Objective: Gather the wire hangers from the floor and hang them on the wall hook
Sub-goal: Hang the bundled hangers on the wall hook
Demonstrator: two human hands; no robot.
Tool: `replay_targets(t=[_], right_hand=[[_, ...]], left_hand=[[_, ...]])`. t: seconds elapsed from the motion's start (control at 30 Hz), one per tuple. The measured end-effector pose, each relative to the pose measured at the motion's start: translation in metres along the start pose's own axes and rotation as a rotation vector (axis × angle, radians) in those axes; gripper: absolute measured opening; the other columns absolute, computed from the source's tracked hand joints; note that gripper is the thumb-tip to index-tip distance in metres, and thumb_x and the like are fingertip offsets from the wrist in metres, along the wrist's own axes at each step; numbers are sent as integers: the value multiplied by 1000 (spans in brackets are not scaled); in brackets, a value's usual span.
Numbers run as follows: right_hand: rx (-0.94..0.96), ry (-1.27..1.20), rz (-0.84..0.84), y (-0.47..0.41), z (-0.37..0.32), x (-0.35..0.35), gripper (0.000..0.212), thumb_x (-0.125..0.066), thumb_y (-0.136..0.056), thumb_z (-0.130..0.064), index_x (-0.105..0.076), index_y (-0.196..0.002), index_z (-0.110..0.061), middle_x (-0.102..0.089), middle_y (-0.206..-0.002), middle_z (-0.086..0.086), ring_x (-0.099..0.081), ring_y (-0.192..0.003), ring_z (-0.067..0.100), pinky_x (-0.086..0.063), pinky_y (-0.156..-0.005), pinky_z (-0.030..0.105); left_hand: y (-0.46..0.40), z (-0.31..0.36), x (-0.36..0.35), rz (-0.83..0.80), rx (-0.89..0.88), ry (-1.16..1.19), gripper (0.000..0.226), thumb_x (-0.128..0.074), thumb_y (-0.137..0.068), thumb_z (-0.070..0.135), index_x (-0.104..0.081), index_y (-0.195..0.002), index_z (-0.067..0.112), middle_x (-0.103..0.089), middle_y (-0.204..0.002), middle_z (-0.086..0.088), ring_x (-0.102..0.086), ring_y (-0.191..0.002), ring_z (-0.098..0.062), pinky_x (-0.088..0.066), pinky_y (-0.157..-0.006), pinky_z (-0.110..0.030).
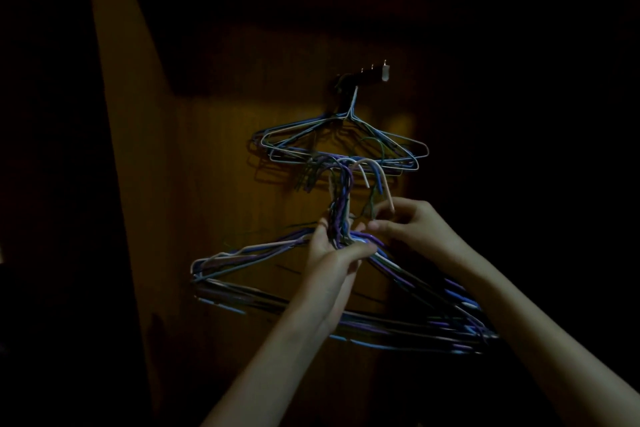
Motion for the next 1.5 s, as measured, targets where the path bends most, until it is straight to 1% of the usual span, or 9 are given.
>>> replay_targets(t=[0.1, 0.33, 0.5, 0.7, 0.87, 1.03, 1.13, 1.37, 1.5], right_hand=[[-73, 49, 9, 7, 15, 11, 12, -71, -78, -19, -62, -80, -26, -64, -82, -4, -61, -71, 11, -48, -61, 16], [-64, 16, 196, 12, 43, 41, 10, -70, -79, -6, -64, -79, -15, -61, -76, 0, -55, -60, -4, -42, -56, 4], [12, 11, 376, -7, 52, 47, 12, -70, -79, -7, -65, -74, -17, -63, -75, -4, -57, -69, 2, -42, -58, 2], [116, 58, 558, -39, 62, 64, 10, -70, -79, -9, -68, -78, -19, -65, -77, -4, -57, -74, 1, -38, -64, 0], [169, 50, 670, -74, 62, 86, 9, -71, -80, -14, -68, -82, -23, -66, -80, -3, -61, -82, 10, -41, -70, 9], [139, 54, 694, -113, 70, 99, 7, -70, -81, -19, -68, -83, -25, -67, -82, -2, -64, -88, 18, -52, -81, 37], [112, 54, 684, -140, 78, 96, 6, -70, -81, -23, -67, -81, -29, -67, -84, -4, -64, -91, 18, -50, -86, 47], [59, 21, 646, -201, 96, 88, 4, -69, -82, -23, -70, -84, -21, -68, -88, 2, -64, -90, 21, -52, -84, 48], [16, 52, 619, -233, 100, 83, 4, -67, -84, -24, -69, -86, -21, -68, -94, 1, -62, -92, 17, -51, -79, 38]], left_hand=[[-7, 1, -2, 11, -39, 11, 78, -41, -79, -31, -22, -146, 5, -35, -147, -20, -42, -130, -34, -41, -90, -35], [-27, 7, -8, -7, -98, -67, 77, -41, -81, -29, -23, -147, 7, -37, -146, -18, -43, -130, -32, -49, -75, -28], [-51, 2, -15, 5, -159, -171, 81, -41, -80, -29, -21, -147, 12, -45, -140, -12, -50, -123, -25, -38, -103, -38], [-72, 11, -18, -50, -214, -247, 80, -42, -85, -24, -18, -149, 18, -46, -142, -6, -49, -126, -19, -38, -99, -31], [-96, 22, -24, -23, -286, -248, 73, -42, -83, -25, -31, -140, 20, -49, -138, -9, -50, -124, -21, -39, -97, -32], [-115, 26, -30, -13, -338, -238, 69, -41, -82, -27, -34, -133, 19, -48, -138, -14, -51, -121, -23, -41, -96, -34], [-127, 27, -29, 10, -350, -226, 79, -39, -81, -29, -25, -145, 14, -47, -138, -17, -52, -117, -24, -40, -97, -36], [-142, 33, -22, 41, -373, -294, 73, -43, -82, -26, -31, -143, 10, -52, -134, -13, -56, -117, -20, -50, -82, -23], [-151, 38, -17, 60, -376, -306, 71, -45, -82, -24, -31, -142, 11, -54, -132, -12, -59, -109, -16, -53, -73, -19]])
Point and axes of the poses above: each hand's wrist, its own y-axis away from the middle knuckle, its own x-axis out of the back of the hand, z = x × y, the point moved 1 cm from there along -y, towards the middle knuckle
